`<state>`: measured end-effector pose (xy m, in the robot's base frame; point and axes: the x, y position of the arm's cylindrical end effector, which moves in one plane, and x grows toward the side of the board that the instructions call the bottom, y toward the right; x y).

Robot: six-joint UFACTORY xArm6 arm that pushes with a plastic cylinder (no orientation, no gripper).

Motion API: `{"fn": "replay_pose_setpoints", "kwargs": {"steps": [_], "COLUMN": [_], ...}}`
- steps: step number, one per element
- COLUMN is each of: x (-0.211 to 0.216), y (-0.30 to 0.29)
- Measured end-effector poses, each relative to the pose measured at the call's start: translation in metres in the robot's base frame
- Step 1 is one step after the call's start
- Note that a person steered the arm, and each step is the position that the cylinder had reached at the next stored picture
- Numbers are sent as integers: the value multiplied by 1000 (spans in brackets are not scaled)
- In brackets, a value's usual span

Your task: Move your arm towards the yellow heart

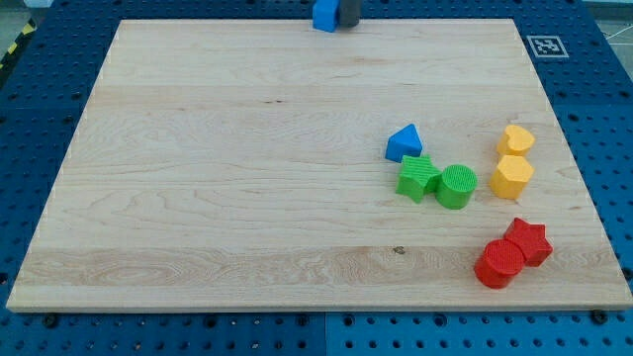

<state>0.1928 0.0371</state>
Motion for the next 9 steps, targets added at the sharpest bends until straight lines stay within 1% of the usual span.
{"fn": "replay_pose_setpoints", "kwargs": {"steps": [1,2,3,5,6,7,8,9], "x": [0,16,47,82,117,136,152,153], "y": [-9,41,73,76,92,126,152,153]}}
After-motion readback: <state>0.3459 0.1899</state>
